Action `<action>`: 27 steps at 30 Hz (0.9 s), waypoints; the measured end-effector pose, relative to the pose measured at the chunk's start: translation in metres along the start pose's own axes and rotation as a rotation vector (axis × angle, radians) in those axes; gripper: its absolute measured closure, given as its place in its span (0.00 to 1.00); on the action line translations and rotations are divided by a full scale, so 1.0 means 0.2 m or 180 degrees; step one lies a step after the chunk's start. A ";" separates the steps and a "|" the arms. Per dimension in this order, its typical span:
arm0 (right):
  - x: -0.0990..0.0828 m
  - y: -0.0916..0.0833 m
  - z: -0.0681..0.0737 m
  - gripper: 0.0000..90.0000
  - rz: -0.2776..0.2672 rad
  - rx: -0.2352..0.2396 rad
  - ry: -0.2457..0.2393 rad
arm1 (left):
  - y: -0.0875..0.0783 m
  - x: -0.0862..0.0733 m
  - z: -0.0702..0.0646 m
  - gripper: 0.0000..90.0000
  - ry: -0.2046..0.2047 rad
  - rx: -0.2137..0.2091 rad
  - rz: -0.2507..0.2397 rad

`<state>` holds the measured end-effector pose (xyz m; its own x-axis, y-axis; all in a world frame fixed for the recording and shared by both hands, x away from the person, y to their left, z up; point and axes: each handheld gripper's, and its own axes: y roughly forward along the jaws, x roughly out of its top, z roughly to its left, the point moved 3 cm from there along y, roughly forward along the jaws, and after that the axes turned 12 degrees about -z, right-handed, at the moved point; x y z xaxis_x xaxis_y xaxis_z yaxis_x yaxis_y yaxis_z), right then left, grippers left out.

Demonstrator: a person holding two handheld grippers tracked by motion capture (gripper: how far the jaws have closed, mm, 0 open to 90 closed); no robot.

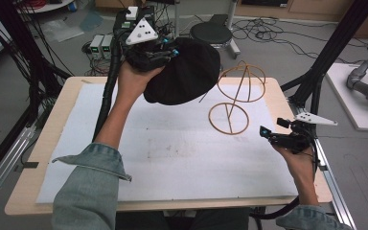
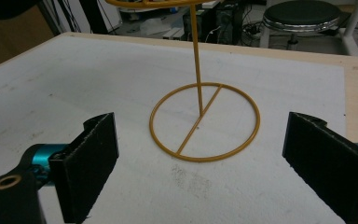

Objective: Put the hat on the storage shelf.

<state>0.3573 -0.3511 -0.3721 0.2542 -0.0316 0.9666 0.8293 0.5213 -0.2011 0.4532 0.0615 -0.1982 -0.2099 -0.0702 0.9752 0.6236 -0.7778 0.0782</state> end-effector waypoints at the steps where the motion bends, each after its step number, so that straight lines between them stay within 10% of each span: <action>1: 0.00 0.00 0.00 0.11 -0.0006 0.0000 -0.0002 | 0.02 0.00 0.00 0.83 -0.0016 -0.0015 -0.0006; 27: 0.00 -0.03 -0.01 0.11 -0.0048 0.0026 0.0048 | 0.42 0.06 -0.12 0.83 -0.0122 -0.0219 -0.0107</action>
<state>0.3538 -0.3561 -0.3713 0.2493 -0.0524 0.9670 0.8291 0.5275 -0.1851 0.4845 -0.0192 -0.1858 -0.1999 -0.0203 0.9796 0.5633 -0.8204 0.0979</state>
